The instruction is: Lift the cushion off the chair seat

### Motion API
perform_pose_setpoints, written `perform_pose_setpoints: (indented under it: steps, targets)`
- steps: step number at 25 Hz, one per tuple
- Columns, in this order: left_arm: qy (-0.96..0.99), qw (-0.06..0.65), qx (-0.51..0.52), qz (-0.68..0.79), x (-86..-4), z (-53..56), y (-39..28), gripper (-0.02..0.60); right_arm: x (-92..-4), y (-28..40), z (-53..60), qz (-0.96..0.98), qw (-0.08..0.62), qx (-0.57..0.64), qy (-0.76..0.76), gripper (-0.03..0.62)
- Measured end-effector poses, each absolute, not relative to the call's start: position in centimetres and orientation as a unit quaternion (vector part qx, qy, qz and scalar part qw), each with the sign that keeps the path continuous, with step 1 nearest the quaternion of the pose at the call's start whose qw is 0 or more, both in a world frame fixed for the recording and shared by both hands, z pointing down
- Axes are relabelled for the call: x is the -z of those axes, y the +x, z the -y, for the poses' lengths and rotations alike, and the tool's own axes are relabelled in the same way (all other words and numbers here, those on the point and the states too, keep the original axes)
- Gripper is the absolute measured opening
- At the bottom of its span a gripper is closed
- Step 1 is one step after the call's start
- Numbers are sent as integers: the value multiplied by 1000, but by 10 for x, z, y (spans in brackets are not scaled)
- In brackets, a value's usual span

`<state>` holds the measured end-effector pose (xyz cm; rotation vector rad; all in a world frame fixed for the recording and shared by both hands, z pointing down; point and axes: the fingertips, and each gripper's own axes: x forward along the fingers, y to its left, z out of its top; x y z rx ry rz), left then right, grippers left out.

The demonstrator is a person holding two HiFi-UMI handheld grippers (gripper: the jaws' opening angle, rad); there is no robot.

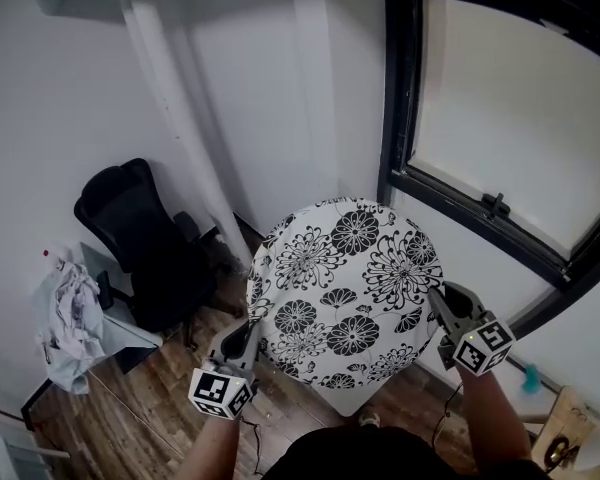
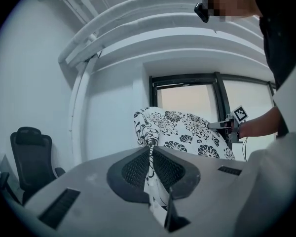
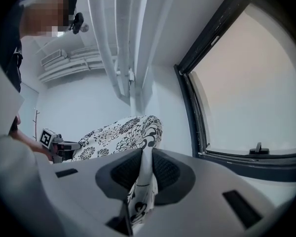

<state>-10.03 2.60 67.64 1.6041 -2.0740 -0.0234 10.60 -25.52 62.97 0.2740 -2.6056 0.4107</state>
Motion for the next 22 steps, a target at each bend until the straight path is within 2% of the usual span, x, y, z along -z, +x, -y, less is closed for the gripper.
perform_pose_setpoints:
  steps: [9, 22]
  targets:
    - [600, 212, 11, 771, -676, -24, -106, 20, -638, 111, 248, 962, 214, -137, 98, 58]
    - [596, 200, 7, 777, -671, -26, -103, 20, -633, 108, 249, 969, 192, -118, 97, 40]
